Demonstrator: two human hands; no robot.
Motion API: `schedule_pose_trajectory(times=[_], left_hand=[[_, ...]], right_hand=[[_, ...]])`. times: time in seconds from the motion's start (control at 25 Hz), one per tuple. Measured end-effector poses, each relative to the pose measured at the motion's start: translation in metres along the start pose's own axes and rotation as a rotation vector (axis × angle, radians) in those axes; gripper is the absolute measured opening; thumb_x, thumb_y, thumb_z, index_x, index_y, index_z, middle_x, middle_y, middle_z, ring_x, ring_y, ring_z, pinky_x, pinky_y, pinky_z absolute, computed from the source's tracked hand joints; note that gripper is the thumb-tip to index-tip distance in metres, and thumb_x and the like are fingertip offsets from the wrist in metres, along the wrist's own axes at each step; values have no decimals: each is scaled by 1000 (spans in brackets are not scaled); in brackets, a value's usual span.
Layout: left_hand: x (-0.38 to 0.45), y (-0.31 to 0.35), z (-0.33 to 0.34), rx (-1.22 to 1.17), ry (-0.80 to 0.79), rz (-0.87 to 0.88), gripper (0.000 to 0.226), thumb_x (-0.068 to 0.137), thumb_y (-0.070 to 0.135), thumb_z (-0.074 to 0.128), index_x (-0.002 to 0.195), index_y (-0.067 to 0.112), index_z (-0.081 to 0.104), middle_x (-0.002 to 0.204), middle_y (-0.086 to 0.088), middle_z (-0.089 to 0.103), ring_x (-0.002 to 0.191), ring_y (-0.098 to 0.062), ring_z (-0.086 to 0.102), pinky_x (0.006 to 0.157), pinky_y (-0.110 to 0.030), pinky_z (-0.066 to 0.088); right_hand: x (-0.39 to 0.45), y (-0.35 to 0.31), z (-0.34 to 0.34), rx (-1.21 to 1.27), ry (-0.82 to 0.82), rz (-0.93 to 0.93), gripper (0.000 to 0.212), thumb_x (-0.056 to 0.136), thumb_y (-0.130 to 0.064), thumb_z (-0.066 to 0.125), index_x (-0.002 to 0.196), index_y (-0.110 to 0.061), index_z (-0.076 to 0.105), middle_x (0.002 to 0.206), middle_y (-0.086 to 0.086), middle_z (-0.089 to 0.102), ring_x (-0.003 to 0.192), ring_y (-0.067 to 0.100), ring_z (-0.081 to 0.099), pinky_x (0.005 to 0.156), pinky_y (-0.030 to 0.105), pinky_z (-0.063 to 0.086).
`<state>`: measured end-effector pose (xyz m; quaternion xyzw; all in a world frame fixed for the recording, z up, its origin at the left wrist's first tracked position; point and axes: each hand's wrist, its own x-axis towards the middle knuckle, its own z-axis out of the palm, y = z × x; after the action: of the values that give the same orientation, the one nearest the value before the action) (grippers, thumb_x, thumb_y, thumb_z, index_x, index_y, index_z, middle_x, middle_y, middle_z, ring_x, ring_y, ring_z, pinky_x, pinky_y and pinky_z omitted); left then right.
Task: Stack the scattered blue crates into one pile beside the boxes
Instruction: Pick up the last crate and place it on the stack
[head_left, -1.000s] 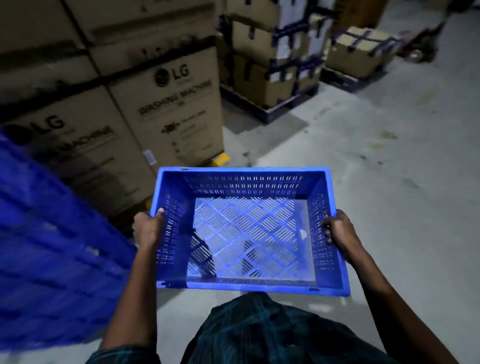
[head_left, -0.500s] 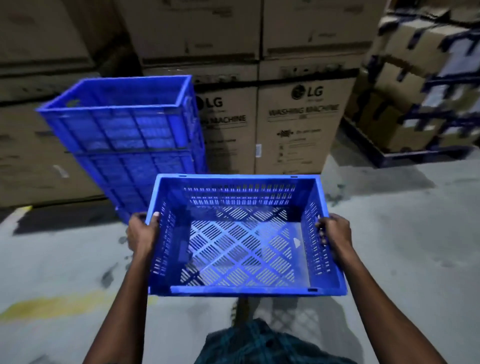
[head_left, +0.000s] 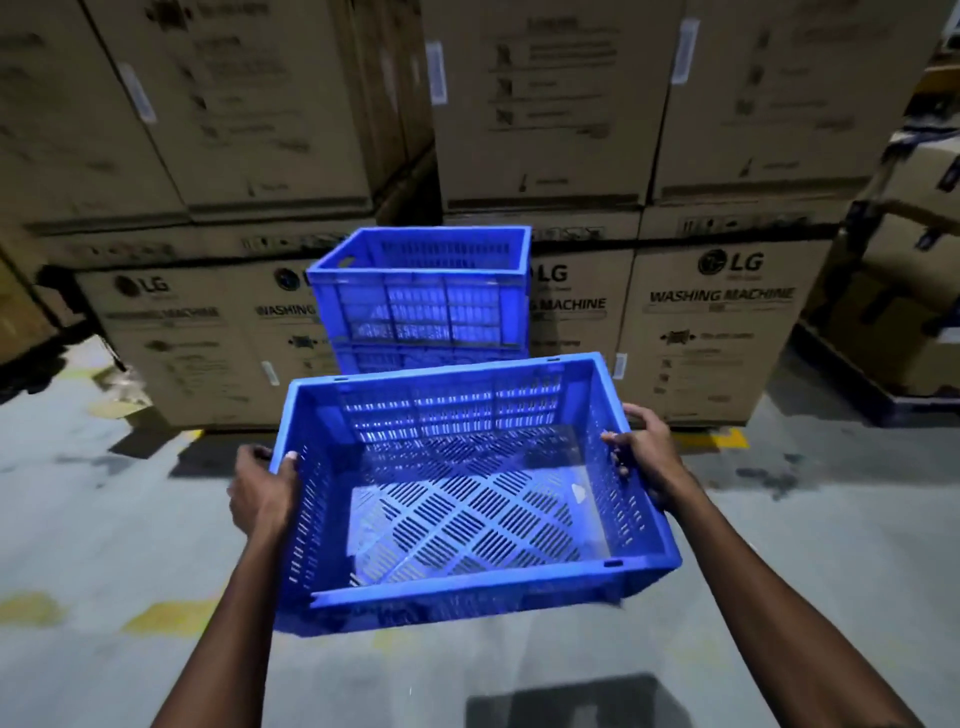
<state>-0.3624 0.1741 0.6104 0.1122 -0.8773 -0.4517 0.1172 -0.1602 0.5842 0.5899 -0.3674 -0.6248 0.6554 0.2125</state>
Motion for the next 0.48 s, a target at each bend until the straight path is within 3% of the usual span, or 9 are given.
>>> schedule_pose_trajectory(times=[0.12, 0.28, 0.48], left_hand=[[49, 7, -28, -31, 46, 21, 23, 89, 28, 67, 103, 12, 57, 110, -23, 67, 103, -44, 62, 85, -47, 47], [111, 34, -58, -100, 80, 55, 21, 87, 28, 67, 97, 15, 56, 105, -25, 67, 98, -44, 63, 84, -46, 50], [156, 83, -86, -161, 144, 88, 25, 85, 27, 69, 102, 11, 60, 110, -25, 66, 103, -44, 62, 86, -49, 48]], right_hand=[[-13, -38, 39, 29, -136, -88, 60, 83, 21, 49, 129, -18, 50, 92, 19, 64, 45, 16, 49, 40, 24, 39], [-24, -86, 89, 18, -143, -231, 68, 85, 22, 49, 141, -16, 45, 101, 20, 62, 48, 12, 53, 40, 24, 43], [-29, -154, 126, 17, -50, -377, 67, 83, 22, 50, 142, -9, 46, 79, 14, 59, 39, 8, 49, 35, 22, 42]])
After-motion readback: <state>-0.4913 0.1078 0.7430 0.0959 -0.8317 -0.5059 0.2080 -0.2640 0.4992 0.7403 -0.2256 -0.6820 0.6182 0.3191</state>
